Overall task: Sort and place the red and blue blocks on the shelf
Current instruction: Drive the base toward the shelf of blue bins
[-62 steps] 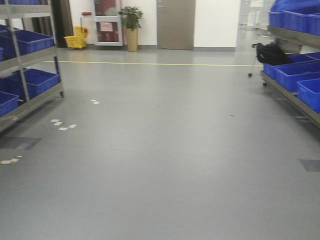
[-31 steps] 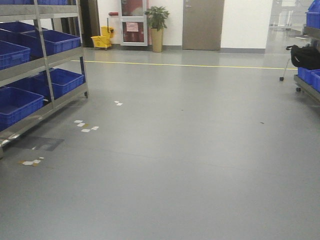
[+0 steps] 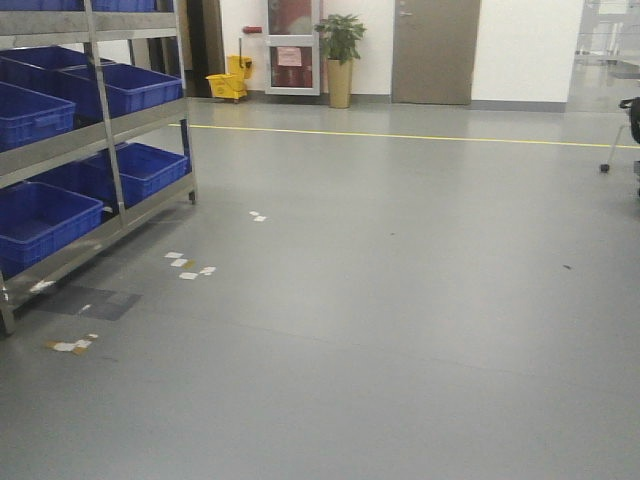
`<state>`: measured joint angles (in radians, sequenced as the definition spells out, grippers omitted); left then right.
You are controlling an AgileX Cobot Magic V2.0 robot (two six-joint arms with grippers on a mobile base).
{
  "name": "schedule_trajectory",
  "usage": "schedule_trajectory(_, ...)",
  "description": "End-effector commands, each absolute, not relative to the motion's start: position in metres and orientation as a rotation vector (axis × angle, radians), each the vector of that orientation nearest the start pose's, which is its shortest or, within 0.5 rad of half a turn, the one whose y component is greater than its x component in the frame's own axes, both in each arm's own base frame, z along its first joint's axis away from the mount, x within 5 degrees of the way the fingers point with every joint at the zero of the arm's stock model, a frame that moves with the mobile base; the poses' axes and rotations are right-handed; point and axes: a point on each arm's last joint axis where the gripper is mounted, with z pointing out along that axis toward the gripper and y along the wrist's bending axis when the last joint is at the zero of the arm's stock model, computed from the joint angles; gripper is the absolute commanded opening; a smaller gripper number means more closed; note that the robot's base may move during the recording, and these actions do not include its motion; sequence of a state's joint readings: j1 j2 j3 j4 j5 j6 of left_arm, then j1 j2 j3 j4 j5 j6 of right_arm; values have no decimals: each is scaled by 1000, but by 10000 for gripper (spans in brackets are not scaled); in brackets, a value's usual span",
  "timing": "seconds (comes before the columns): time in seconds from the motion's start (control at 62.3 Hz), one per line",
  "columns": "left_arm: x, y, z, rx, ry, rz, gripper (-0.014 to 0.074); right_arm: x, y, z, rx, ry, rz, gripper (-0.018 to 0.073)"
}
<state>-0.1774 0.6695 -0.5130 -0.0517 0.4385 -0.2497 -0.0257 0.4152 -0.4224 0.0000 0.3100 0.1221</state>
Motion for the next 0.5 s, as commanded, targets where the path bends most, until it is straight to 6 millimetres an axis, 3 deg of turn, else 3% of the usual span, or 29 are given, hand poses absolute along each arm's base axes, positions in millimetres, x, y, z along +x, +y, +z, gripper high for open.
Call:
schedule_trajectory(0.0,135,-25,305,-118,1979,-330,124,95,-3,316,121,1665,59,57)
schedule_trajectory(0.481,135,-25,305,-118,1979,-330,124,95,-3,316,121,1665,59,57)
